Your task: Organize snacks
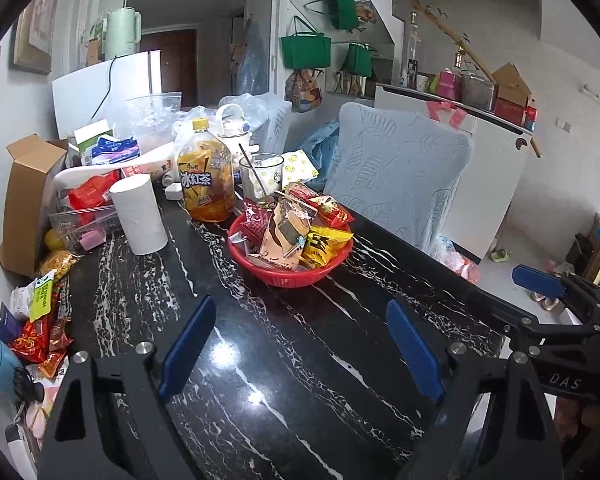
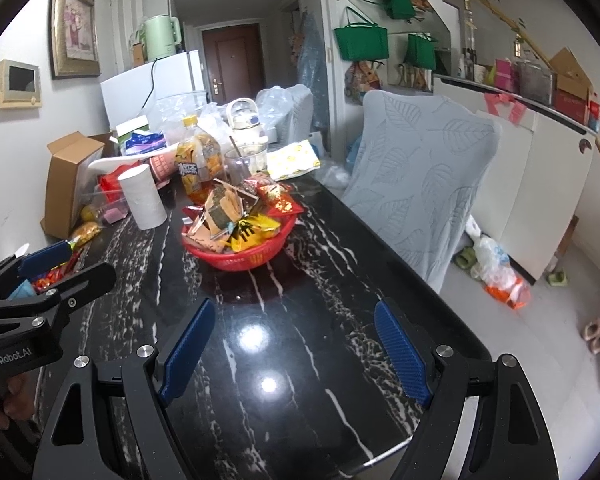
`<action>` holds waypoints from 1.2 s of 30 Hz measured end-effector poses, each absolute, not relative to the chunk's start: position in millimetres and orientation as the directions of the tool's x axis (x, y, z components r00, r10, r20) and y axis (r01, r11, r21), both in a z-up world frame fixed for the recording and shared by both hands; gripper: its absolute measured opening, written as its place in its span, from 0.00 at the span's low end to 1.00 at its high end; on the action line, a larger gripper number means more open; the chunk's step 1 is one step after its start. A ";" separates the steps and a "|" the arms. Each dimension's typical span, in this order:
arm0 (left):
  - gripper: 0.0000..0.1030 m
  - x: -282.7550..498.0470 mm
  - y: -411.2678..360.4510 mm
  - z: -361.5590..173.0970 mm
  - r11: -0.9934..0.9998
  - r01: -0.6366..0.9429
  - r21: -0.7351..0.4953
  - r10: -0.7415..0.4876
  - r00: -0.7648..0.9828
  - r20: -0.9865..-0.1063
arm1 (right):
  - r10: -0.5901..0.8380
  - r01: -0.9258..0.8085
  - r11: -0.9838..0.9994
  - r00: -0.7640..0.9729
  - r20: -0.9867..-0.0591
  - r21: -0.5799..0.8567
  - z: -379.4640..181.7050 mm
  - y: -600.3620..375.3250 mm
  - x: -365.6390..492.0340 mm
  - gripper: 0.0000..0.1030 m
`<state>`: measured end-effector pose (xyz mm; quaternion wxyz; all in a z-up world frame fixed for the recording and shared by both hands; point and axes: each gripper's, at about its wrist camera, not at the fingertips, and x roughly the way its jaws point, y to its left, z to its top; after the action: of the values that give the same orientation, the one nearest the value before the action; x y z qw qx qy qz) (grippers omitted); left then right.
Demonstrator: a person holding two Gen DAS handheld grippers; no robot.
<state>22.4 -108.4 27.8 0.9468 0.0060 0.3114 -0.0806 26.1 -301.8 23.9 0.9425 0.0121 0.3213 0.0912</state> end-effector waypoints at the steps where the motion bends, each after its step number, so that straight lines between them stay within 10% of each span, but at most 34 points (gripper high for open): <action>1: 0.85 22.5 -107.8 27.8 0.987 0.156 -0.039 -0.149 0.793 -0.591 | 0.180 -0.167 0.983 0.777 -0.603 0.079 24.2 -301.1 25.5 0.81; 36: 0.85 25.1 -107.3 25.1 0.991 0.135 -0.020 -0.120 0.784 -0.609 | 0.183 -0.182 0.981 0.778 -0.601 0.063 28.2 -301.2 21.7 0.81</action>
<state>25.1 -107.3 25.1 0.9445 0.0121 0.3214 -0.0675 21.7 -301.2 28.2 0.9429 0.0005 0.3186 0.0968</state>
